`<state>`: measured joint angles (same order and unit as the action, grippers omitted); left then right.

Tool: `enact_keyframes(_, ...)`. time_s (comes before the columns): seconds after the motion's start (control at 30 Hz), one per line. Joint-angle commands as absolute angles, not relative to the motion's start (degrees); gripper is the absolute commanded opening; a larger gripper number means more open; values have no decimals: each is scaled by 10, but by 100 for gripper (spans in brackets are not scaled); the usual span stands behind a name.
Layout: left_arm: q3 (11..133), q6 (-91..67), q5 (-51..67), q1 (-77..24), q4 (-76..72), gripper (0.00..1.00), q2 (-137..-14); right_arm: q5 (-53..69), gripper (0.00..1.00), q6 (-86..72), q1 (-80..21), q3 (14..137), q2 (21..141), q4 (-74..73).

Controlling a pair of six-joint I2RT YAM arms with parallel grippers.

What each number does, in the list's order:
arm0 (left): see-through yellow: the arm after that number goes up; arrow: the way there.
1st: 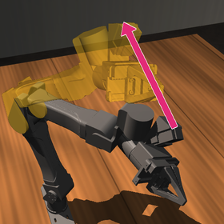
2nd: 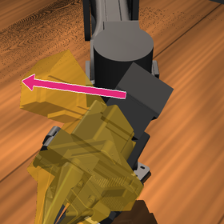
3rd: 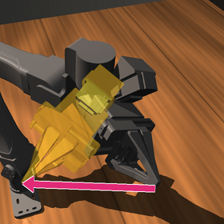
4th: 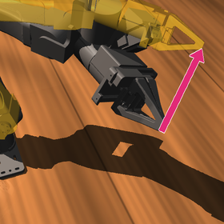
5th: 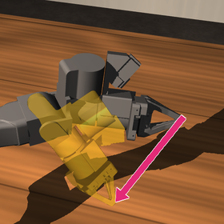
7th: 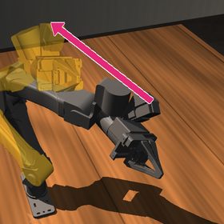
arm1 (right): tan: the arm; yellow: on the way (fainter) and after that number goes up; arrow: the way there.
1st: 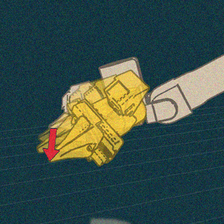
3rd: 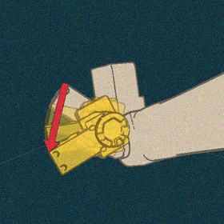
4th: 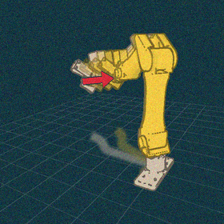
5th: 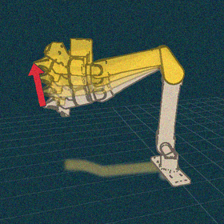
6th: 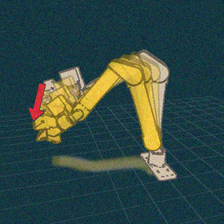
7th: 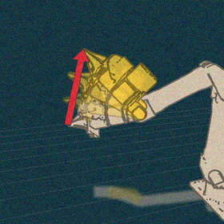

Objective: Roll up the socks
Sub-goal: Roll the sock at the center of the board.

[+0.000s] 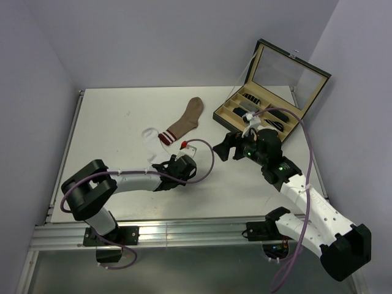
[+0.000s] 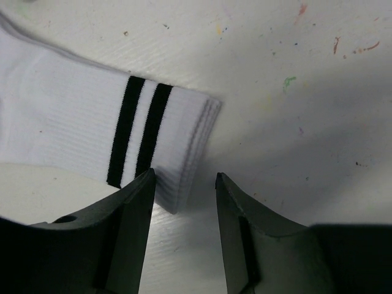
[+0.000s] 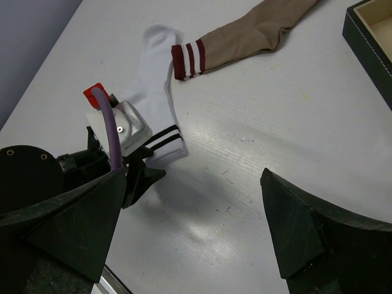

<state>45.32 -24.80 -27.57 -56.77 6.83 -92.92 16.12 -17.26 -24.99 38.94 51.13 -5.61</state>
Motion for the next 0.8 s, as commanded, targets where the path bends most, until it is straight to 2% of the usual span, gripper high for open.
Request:
enact_keyframes(0.0, 470, -251, -246, -570, 92, 49, -947, 159, 98, -165, -255, 387, 497, -32)
enact_keyframes(0.4, 498, -275, -188, -588, 94, 22, -976, 156, 97, -165, -255, 380, 487, -29)
enact_keyframes(0.57, 492, -303, -163, -591, 69, 0, -960, 163, 97, -168, -255, 374, 489, -26)
enact_keyframes(0.77, 478, -342, -98, -576, 35, 0, -936, 175, 97, -178, -258, 362, 501, -15)
